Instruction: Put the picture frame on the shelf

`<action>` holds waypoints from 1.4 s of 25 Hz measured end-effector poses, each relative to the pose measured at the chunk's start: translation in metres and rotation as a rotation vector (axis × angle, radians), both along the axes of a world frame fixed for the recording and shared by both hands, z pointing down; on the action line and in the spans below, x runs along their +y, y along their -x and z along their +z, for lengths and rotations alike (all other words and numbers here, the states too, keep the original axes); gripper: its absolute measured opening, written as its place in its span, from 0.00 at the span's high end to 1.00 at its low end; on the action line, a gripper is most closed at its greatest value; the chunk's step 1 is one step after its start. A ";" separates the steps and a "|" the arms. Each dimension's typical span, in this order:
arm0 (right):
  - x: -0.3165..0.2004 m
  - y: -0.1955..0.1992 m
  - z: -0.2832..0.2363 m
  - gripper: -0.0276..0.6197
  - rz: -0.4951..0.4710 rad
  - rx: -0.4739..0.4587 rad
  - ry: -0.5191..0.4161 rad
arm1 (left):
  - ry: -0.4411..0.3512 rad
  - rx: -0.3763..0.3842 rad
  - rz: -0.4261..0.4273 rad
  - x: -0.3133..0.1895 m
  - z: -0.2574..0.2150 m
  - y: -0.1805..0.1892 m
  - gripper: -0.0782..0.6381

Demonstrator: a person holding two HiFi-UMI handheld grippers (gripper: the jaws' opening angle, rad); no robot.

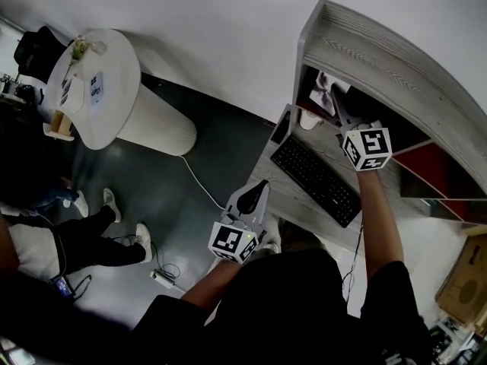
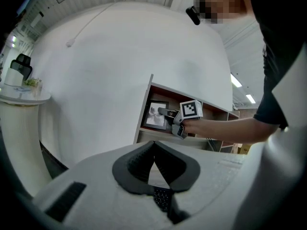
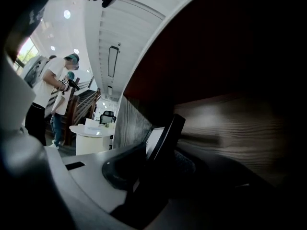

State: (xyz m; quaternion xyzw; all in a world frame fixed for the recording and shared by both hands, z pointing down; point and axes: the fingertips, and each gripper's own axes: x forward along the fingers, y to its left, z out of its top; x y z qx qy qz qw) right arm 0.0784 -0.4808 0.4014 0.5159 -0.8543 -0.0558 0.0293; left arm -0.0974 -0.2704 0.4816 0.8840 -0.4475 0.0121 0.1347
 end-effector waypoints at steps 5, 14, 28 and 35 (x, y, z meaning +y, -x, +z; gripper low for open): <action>-0.003 0.002 0.004 0.77 0.004 0.048 -0.006 | -0.018 -0.017 -0.026 -0.006 -0.002 0.012 0.87; -0.024 -0.006 0.003 0.75 0.039 0.095 -0.031 | -0.012 -0.024 -0.024 -0.009 0.000 0.009 0.87; -0.050 -0.014 0.000 0.70 0.040 0.161 -0.038 | -0.058 0.030 -0.010 -0.014 -0.010 0.003 0.87; -0.049 -0.022 0.004 0.68 0.055 0.115 0.006 | -0.039 0.038 -0.011 -0.013 -0.005 0.002 0.87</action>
